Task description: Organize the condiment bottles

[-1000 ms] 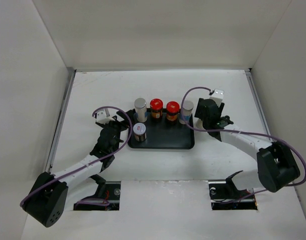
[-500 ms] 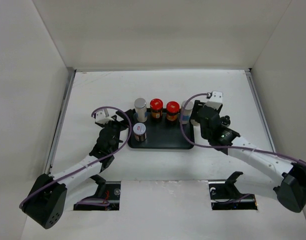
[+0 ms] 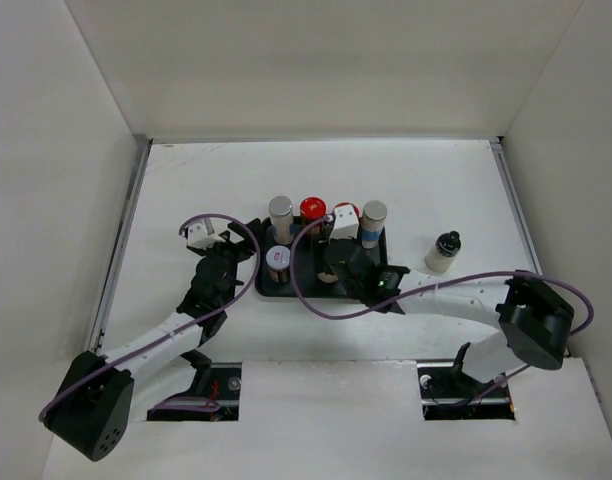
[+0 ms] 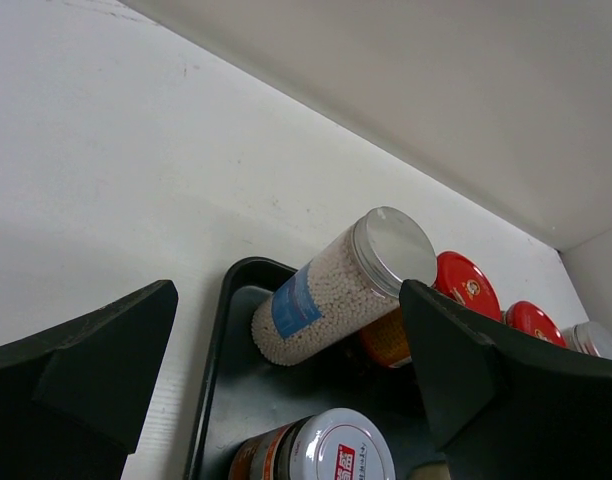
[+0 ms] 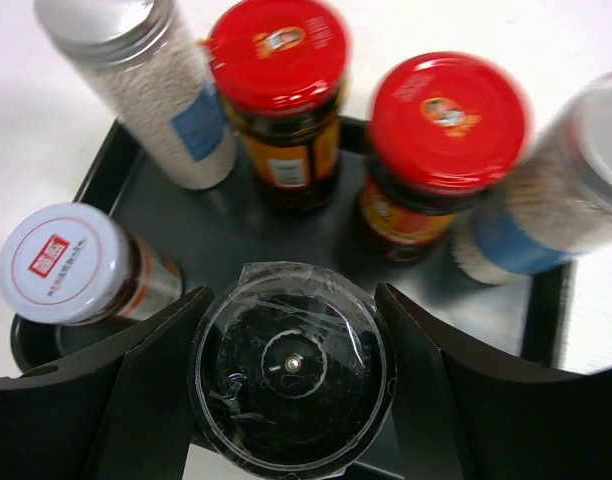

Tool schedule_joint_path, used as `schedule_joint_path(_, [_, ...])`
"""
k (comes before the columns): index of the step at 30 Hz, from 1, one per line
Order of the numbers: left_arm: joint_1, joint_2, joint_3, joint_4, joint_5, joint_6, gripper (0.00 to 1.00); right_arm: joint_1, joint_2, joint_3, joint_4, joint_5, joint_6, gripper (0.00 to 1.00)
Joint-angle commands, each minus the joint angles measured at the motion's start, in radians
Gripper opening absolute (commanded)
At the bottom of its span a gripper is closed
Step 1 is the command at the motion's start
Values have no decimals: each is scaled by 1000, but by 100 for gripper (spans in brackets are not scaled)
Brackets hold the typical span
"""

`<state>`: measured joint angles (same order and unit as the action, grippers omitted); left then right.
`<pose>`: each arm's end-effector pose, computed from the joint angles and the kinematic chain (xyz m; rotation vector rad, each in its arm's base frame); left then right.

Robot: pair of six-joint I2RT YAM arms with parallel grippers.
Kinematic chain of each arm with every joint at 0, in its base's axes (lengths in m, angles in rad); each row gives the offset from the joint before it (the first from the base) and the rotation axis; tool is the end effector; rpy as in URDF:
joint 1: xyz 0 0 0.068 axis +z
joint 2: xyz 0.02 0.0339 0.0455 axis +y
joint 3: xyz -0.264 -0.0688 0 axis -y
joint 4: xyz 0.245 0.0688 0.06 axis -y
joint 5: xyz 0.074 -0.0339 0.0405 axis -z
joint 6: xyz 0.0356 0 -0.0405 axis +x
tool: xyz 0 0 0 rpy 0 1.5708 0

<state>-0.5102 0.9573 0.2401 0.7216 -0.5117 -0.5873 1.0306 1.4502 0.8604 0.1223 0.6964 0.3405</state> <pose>0.1805 -0.0811 0.2140 -0.4617 1.5169 -0.4612 0.1819 0.2590 0.2435 -0.2411 1.9140 0.2045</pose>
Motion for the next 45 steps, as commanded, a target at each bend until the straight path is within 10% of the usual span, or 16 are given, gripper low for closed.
schedule_joint_path(1, [15,-32,-18,47,-5,-13,95,19,22,81,154,-20,12,55])
schedule_joint_path(7, [20,-41,-24,47,6,-17,96,49,98,80,169,-31,22,60])
schedule_joint_path(15, [23,-28,-22,52,2,-26,96,50,-3,51,152,-12,17,99])
schedule_joint_path(28, [11,-45,-44,45,-59,-49,100,-387,-484,-188,-114,439,11,100])
schedule_joint_path(45, [14,-17,-50,61,-63,-57,100,-631,-288,-236,-227,144,218,100])
